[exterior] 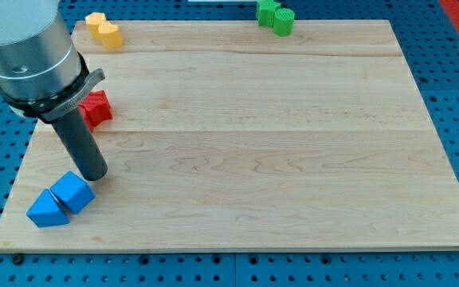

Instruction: Move the triangle right to the cube

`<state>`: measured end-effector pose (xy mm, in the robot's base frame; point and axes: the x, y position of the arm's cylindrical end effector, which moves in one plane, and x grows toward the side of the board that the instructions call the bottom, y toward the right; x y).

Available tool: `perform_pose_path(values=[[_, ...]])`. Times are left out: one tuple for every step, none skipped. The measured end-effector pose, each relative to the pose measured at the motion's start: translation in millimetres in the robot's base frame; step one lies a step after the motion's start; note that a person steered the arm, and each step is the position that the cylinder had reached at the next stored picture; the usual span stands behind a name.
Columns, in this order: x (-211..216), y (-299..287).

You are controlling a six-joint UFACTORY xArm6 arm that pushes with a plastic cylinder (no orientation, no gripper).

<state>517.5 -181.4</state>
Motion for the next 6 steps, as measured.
perform_pose_path(values=[[-30, 9], [-23, -45], [28, -60], [91, -60], [100, -58], [101, -56]])
